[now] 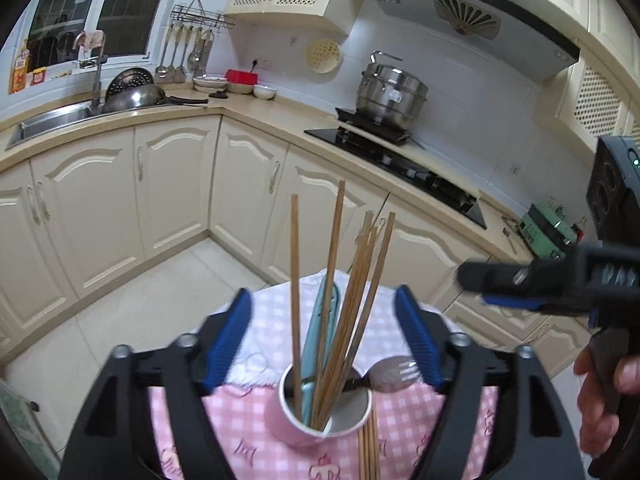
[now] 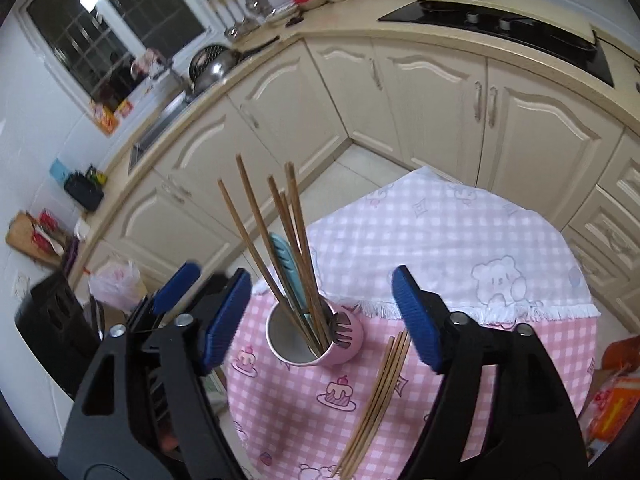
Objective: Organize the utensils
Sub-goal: 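Lower both chopsticks into the pink cup and open both tools, then withdraw both tools from the cup back over the table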
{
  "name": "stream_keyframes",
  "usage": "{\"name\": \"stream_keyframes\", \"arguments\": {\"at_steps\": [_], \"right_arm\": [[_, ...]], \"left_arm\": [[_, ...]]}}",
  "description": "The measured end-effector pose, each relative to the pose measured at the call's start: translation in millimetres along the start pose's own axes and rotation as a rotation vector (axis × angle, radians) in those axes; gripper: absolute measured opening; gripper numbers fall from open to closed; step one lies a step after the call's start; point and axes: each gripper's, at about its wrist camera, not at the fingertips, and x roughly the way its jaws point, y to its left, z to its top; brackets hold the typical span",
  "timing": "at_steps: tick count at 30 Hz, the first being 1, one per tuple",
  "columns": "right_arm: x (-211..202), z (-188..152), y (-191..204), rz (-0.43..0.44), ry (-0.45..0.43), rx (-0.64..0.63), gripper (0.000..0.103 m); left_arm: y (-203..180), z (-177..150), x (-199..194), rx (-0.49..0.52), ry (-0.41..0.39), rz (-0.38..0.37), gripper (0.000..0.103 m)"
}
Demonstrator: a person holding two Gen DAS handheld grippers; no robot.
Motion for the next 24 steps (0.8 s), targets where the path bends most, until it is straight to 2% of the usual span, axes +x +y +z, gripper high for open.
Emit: {"name": "stream_keyframes", "arguments": {"at_steps": [1, 3, 4, 7, 13, 24], "right_arm": [[-4, 1, -1, -0.005, -0.009, 0.010, 0.094], [-14, 2, -5, 0.000, -0.016, 0.035, 0.096], [-17, 2, -6, 0.001, -0.014, 0.041, 0.097], [-30, -1, -12, -0.004, -0.011, 0.067, 0.097], [-52, -17, -23, -0.045, 0.005, 0.090, 0.097], [-66, -82, -60, -0.114, 0.099, 0.177, 0.097]], "left_arm": [[-1, 1, -6, 0.004, 0.010, 0.016, 0.084], [-4, 4, -14, 0.016, 0.038, 0.043, 0.091], [-5, 5, -18, 0.020, 0.057, 0.062, 0.091], [-10, 9, -31, 0.026, 0.098, 0.074, 0.093], [-23, 12, -63, 0.068, 0.118, 0.085, 0.093], [-34, -12, -86, 0.057, 0.192, 0.084, 0.093]]}}
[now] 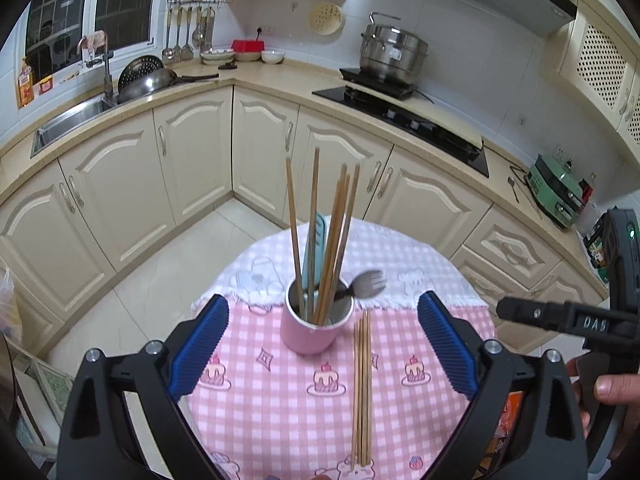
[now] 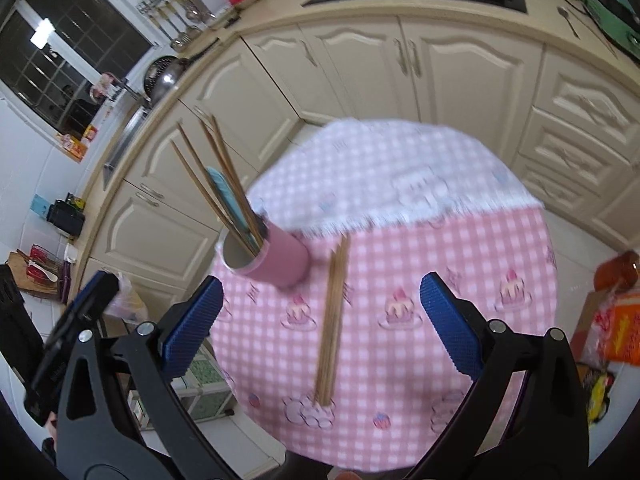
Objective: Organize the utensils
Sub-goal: 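Withdraw both tools from the cup back over the table, then lower both open tools onto the remaining chopstick bundle beside the cup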
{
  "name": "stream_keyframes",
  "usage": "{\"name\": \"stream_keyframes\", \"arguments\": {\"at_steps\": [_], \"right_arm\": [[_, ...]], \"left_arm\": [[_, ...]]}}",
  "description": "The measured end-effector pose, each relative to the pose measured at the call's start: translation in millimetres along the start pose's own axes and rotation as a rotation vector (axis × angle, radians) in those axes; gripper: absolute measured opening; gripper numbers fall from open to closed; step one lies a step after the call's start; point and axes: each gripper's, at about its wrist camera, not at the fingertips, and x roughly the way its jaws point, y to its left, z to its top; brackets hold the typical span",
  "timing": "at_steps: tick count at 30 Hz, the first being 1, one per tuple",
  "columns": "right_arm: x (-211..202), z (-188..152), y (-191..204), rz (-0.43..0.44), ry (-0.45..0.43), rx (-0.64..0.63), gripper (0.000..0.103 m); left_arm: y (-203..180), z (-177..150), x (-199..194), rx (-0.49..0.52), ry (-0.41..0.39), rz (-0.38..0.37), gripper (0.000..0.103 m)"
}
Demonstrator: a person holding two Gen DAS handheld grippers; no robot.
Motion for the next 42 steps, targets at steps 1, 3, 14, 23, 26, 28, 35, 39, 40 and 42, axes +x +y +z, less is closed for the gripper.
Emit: {"name": "stream_keyframes", "arguments": {"at_steps": [1, 3, 14, 23, 26, 28, 35, 39, 40, 42], "right_arm": [[2, -4, -4, -0.006, 0.008, 0.006, 0.097], [3, -12, -10, -0.019, 0.017, 0.009, 0.097], [20, -37, -38, -0.071, 0.082, 0.028, 0.097], [50, -49, -45, -0.107, 0.163, 0.008, 0.097], [63, -53, -47, -0.121, 0.191, -0.005, 0.097], [72, -56, -48, -0.127, 0.207, -0.011, 0.097], [94, -66, -51, -0.139, 0.256, -0.026, 0.097], [99, -70, -58, -0.146, 0.272, -0.014, 0.097], [100, -71, -60, -0.149, 0.273, -0.012, 0.097], [100, -71, -62, -0.152, 0.276, -0.007, 0.097]], "left_arm": [[0, -3, 2, 0.000, 0.009, 0.002, 0.093], [-2, -12, 8, 0.004, 0.040, 0.008, 0.093], [-15, -58, 55, 0.043, 0.188, 0.015, 0.093], [-21, -94, 108, 0.055, 0.322, 0.029, 0.093], [-20, -108, 128, 0.050, 0.371, 0.042, 0.093], [-20, -119, 141, 0.056, 0.402, 0.046, 0.093], [-19, -140, 174, 0.084, 0.448, 0.089, 0.093], [-19, -147, 189, 0.091, 0.469, 0.107, 0.093], [-19, -148, 192, 0.098, 0.474, 0.113, 0.093], [-20, -149, 195, 0.111, 0.467, 0.124, 0.093]]}}
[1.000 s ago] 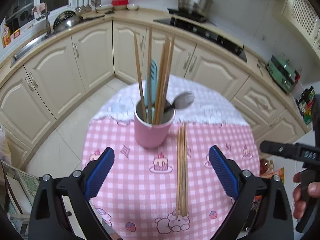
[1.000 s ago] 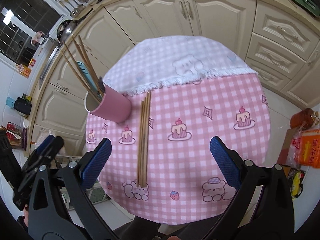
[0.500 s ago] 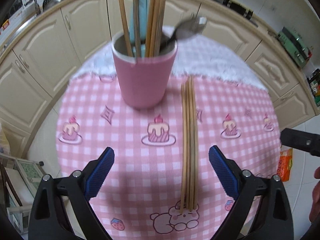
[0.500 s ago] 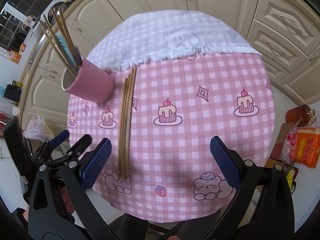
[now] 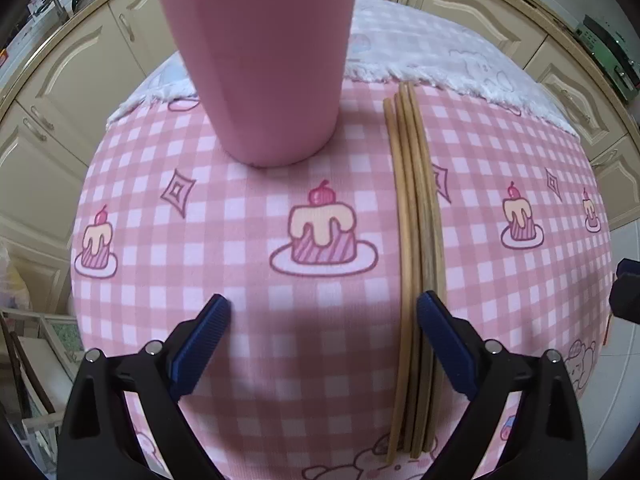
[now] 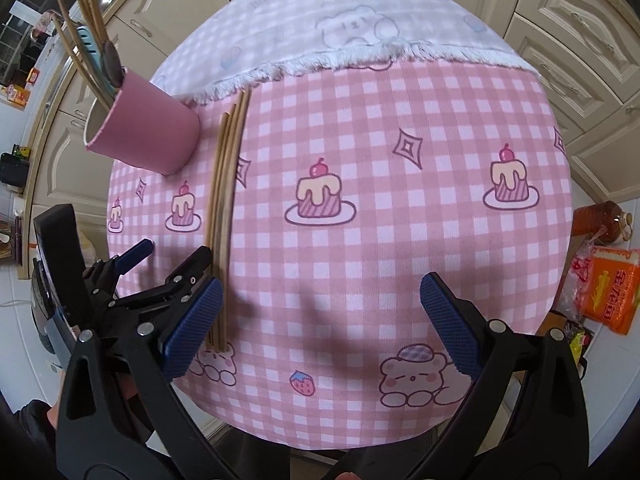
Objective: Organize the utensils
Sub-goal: 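Lower both open tools onto the remaining chopstick bundle beside the cup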
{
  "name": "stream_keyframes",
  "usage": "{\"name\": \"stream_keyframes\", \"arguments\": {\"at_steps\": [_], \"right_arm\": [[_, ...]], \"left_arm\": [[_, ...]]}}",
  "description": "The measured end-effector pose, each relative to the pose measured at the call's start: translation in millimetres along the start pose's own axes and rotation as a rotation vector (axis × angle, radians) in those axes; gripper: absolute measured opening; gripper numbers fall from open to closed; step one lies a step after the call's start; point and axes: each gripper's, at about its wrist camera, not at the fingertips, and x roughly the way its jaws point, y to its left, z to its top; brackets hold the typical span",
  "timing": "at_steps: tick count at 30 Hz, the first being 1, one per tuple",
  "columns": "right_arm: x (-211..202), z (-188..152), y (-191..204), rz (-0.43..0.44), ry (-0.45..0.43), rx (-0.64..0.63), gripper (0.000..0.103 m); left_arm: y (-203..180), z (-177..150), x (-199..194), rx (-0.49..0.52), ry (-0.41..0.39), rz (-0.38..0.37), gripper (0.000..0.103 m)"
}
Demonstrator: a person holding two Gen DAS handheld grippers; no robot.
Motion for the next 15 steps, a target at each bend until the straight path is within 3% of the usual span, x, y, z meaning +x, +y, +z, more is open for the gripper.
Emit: {"name": "stream_keyframes", "arguments": {"at_steps": [10, 15], "right_arm": [[5, 5, 0, -0.015, 0.009, 0.001, 0.097], [9, 9, 9, -0.015, 0.017, -0.011, 0.097]], "left_arm": [[3, 5, 3, -0.031, -0.008, 0.012, 0.093], [4, 4, 9, 0.010, 0.001, 0.036, 0.093]]}}
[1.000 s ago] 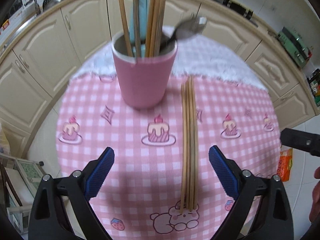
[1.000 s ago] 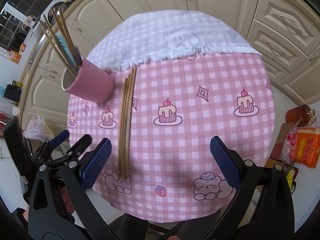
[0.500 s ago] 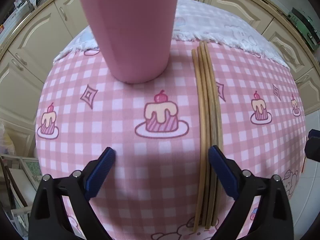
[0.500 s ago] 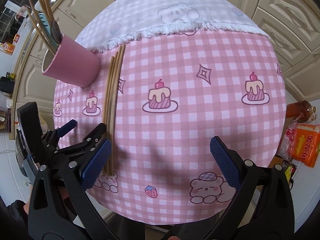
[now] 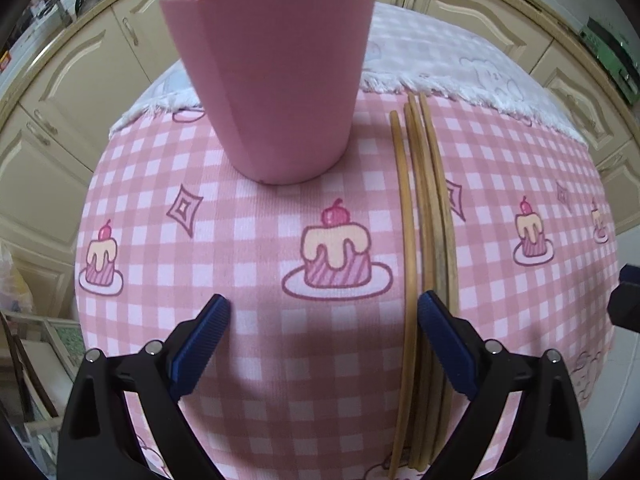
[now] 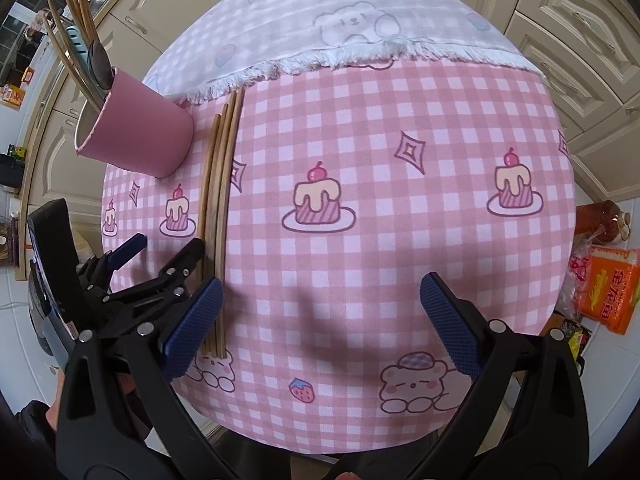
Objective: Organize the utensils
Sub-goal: 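Lower both open tools onto the remaining chopstick bundle beside the cup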
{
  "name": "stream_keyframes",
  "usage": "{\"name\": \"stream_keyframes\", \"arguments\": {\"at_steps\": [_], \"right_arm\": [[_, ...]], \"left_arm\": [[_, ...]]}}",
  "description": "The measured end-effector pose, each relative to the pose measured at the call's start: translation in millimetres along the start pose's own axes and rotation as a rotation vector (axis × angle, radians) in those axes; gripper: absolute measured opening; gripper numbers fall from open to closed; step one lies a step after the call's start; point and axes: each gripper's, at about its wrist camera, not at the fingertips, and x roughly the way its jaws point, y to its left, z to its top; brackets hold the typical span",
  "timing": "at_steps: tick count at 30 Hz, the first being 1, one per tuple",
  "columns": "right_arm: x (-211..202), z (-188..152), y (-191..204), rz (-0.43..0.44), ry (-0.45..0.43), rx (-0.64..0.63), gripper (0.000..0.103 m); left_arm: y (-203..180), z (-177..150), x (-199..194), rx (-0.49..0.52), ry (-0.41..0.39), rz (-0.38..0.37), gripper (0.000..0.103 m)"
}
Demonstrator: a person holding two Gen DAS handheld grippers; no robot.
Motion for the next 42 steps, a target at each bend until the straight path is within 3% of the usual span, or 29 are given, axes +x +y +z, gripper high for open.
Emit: {"name": "stream_keyframes", "arguments": {"at_steps": [11, 15, 17, 29, 33, 37, 39, 40, 42], "right_arm": [[44, 24, 41, 0.000, 0.034, -0.055, 0.096], [61, 29, 58, -0.042, 0.049, -0.097, 0.083], [69, 30, 62, -0.074, 0.061, -0.103, 0.071], [81, 23, 92, -0.210, 0.027, -0.180, 0.067], [84, 21, 93, -0.165, 0.073, -0.111, 0.060], [90, 26, 102, -0.235, 0.069, -0.156, 0.059], [87, 28, 100, -0.241, 0.078, -0.146, 0.050], [85, 27, 96, -0.247, 0.083, -0.140, 0.037], [81, 24, 86, -0.226, 0.091, -0.107, 0.033]], "left_arm": [[10, 1, -2, -0.011, -0.005, 0.024, 0.093], [25, 2, 1, -0.014, -0.003, 0.026, 0.093], [30, 3, 1, -0.009, -0.001, 0.025, 0.093], [31, 4, 6, 0.037, 0.000, 0.009, 0.093], [31, 4, 7, 0.045, 0.007, 0.012, 0.093], [29, 8, 8, 0.050, 0.011, 0.016, 0.093], [28, 10, 8, 0.052, 0.015, 0.020, 0.093], [28, 9, 8, 0.050, 0.017, 0.019, 0.093], [28, 9, 8, 0.043, 0.025, 0.020, 0.093]]}}
